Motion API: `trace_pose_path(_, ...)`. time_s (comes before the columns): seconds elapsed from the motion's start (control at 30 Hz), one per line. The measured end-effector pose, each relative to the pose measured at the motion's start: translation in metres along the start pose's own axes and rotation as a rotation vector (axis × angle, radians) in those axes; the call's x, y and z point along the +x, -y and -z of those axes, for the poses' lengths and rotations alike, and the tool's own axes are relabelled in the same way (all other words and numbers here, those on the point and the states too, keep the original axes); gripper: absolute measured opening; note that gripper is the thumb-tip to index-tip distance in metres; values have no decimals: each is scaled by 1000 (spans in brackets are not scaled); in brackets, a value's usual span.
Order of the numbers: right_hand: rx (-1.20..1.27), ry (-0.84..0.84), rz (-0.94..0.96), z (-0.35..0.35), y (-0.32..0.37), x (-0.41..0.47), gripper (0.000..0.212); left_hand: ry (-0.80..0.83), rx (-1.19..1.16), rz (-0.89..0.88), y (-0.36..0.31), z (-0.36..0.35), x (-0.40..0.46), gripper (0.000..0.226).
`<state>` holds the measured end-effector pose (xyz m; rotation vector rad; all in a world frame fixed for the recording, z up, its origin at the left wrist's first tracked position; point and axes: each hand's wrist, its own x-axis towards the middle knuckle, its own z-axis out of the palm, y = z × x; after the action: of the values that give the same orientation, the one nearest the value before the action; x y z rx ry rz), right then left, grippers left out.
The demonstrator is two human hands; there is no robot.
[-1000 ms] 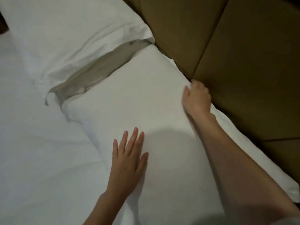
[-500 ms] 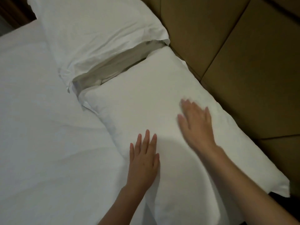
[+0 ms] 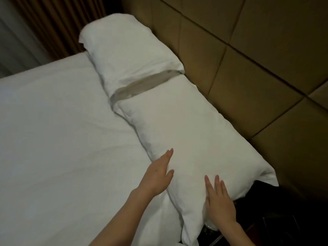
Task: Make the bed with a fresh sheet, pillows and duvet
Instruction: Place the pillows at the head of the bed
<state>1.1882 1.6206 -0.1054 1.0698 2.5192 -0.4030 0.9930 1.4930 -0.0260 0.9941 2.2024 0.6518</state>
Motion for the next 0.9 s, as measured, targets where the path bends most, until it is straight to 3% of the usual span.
trace_pose_path(0.03,-21,86,-30,6,8,-7,72,-28,-9,8,1,5,-19,64)
trace_pose_path(0.1,-52,249,-68,19,34,-22,65,-89,-26,44,8,14,-61,65)
trace_pose_path(0.2,-58,343,56,31,86,-53,48,-186,-98,134,29,18,-136,66)
trace_pose_path(0.47,-270,359,561,-16,247,-188,46,-540,-378,623,131,-25,-404,67)
trace_pose_path(0.63,-381,665,984,-82,330,-293,45,-852,-806,937,152,-91,-567,65)
trace_pose_path(0.73,-533,815,1089,-117,359,-352,43,-1064,-983,1060,149,-134,-633,57)
trace_pose_path(0.9,-689,880,1185,-159,396,-421,38,-1264,-1263,1192,158,-192,-696,37)
